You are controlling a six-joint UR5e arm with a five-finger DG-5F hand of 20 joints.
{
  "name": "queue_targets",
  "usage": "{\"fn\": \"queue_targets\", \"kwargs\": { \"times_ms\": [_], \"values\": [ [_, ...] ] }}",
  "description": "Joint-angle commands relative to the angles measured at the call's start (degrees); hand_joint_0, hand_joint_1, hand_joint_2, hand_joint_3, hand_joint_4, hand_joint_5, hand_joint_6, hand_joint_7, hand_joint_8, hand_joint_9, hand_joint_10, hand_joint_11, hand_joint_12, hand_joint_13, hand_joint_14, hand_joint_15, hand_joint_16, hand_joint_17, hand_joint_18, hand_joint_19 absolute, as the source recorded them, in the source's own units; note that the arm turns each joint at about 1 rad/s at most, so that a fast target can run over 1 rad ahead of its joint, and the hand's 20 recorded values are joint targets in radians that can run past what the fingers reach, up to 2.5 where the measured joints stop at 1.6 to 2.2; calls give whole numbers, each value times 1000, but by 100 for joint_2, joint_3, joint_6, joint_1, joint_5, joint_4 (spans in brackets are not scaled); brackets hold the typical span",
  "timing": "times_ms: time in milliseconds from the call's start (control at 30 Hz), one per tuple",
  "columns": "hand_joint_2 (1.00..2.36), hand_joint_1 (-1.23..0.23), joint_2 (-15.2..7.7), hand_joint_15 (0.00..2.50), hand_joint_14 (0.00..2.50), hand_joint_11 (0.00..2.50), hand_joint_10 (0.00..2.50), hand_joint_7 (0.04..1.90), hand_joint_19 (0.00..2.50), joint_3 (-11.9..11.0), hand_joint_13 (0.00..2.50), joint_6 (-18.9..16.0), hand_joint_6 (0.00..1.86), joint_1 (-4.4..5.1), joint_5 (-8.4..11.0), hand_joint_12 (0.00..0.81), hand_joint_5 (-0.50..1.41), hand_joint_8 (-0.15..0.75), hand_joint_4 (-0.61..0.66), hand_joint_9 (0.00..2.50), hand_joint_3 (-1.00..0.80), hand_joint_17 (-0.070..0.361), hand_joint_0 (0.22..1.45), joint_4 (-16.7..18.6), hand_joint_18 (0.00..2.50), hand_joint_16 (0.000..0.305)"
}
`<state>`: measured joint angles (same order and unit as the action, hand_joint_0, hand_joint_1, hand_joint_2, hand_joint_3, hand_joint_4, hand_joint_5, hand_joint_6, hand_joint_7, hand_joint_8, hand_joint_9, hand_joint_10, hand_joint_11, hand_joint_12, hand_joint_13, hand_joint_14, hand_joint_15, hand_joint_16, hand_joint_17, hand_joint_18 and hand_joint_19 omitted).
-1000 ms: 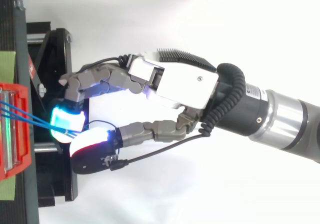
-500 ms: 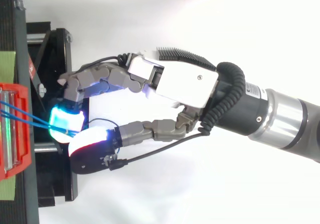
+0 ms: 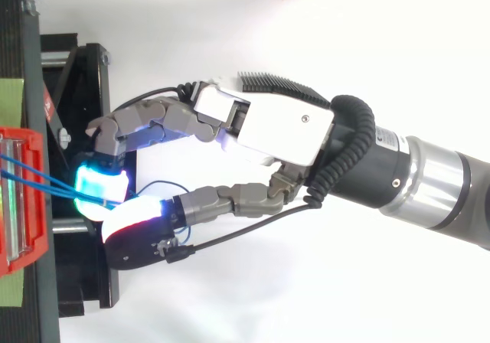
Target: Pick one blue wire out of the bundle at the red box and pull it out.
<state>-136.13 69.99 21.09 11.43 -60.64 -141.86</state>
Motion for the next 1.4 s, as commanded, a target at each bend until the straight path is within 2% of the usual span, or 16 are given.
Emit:
{"fn": "queue_targets", "kwargs": {
  "times_ms": [0,100,367,433,600,800,1067,1167,1267,1367],
  "values": [
    [1008,-599,-1,199,8,261,9,1085,340,-3,458,0,673,-1,9,348,-105,262,228,776,-406,116,559,0,272,52],
    [1008,-582,-1,198,8,255,9,1196,348,-3,463,0,615,-1,0,345,-88,259,221,782,-401,115,566,0,274,51],
    [1011,-581,8,200,8,265,9,1260,350,-73,478,0,579,-18,-9,338,-77,257,221,812,-365,114,586,-9,285,51],
    [1013,-594,-1,200,10,278,12,1227,342,-73,483,0,616,-18,-9,339,-87,260,193,818,-333,114,592,-9,300,51],
    [1017,-648,-1,223,9,351,12,1006,363,-73,493,0,758,-18,-9,342,-136,261,199,812,-266,114,588,-9,317,51],
    [1018,-748,8,235,9,410,14,953,365,-82,495,0,826,-27,-9,347,-166,262,193,799,-211,115,595,-17,333,51],
    [1017,-786,-1,240,10,437,16,937,366,-82,498,-9,839,-18,-9,349,-179,263,180,773,-195,116,609,-17,350,52],
    [1019,-789,-1,240,10,429,13,916,365,-73,498,-9,827,-27,-18,349,-181,260,210,768,-171,116,622,-9,354,52],
    [1020,-778,-1,242,10,413,13,940,382,-73,502,-18,800,-27,-18,345,-172,258,269,776,-152,116,621,-9,356,52],
    [1018,-690,8,239,10,358,12,1135,390,-82,530,-26,659,-27,-27,354,-125,270,330,833,-116,122,610,0,373,54]
  ]
}}
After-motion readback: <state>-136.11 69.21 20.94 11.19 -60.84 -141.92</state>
